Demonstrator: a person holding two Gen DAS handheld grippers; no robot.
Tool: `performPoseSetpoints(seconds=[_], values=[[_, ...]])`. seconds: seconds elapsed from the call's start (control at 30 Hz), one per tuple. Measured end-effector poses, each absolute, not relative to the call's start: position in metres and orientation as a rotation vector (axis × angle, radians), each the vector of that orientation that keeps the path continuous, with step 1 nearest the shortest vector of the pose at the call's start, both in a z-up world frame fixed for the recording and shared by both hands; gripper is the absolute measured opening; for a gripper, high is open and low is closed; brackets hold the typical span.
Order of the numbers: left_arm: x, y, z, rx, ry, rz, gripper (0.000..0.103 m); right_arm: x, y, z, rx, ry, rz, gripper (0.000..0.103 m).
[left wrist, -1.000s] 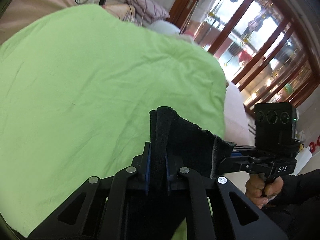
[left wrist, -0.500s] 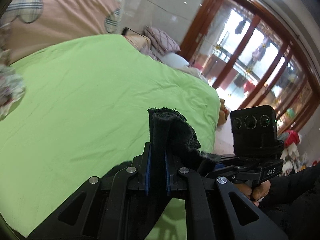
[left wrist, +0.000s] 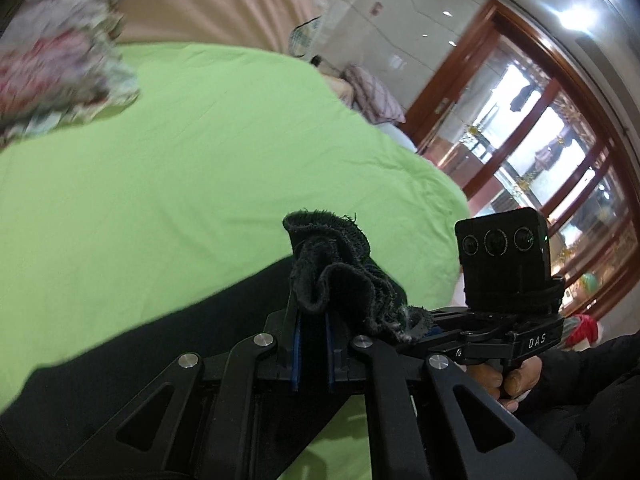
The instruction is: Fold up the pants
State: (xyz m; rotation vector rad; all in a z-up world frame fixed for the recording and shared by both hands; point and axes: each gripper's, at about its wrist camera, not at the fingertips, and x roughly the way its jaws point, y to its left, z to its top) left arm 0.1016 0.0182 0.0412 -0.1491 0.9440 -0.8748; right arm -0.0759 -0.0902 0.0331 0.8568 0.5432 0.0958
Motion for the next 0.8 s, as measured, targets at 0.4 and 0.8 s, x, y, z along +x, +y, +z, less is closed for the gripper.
performPoseSetpoints(seconds=[0.4, 0.8], values=[[0.1, 0.044, -0.017, -0.233, 1.037, -0.768, 0.006, -0.049, -0.074, -0.006, 0.795, 0.76, 0.014, 0.018], [0.073, 0.095, -0.024, -0.318, 1.008, -0.663, 0.006, -0.029, -0.052, -0.005, 0.686, 0.839, 0.027, 0.047]])
